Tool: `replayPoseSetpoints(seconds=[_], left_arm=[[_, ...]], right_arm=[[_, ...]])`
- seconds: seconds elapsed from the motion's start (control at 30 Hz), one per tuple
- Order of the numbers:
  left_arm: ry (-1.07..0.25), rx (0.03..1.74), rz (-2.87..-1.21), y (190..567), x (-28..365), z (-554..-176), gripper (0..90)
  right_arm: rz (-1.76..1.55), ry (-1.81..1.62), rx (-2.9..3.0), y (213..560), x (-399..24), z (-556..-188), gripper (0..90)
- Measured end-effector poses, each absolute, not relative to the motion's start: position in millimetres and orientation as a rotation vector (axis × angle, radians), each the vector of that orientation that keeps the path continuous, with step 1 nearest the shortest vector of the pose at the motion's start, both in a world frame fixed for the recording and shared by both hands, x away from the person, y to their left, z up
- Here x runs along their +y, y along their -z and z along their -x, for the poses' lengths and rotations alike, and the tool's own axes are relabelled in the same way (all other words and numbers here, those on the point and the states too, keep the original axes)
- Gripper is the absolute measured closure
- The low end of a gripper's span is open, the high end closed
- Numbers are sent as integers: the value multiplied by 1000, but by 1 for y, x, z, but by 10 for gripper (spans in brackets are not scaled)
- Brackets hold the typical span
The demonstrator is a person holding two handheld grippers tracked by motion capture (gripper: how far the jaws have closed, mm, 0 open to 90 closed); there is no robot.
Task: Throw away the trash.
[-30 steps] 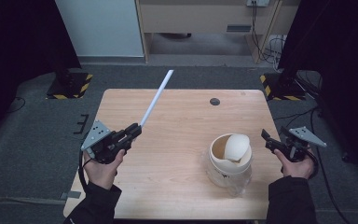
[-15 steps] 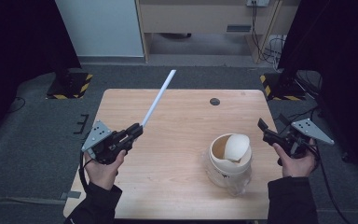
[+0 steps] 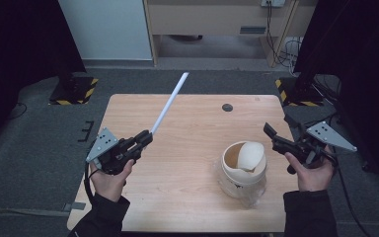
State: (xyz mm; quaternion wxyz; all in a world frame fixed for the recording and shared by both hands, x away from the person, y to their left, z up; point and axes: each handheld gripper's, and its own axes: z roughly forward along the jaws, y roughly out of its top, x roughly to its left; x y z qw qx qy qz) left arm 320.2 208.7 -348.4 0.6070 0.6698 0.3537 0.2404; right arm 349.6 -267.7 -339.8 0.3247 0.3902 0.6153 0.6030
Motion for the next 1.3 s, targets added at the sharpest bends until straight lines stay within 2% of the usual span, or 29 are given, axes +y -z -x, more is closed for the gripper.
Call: replayPoseSetpoints(seconds=[0.5, 0.9, 1.3], left_arm=[[-558, 777, -1566, 349, 197, -317, 790], [-558, 739, -1580, 349, 186, -312, 790], [-555, 700, -1582, 348, 179, -306, 790]], right_arm=[[-952, -1749, 1660, 315, -237, -337, 237], [-869, -1809, 1724, 295, -198, -343, 262], [-857, -1854, 1742, 295, -165, -355, 285]])
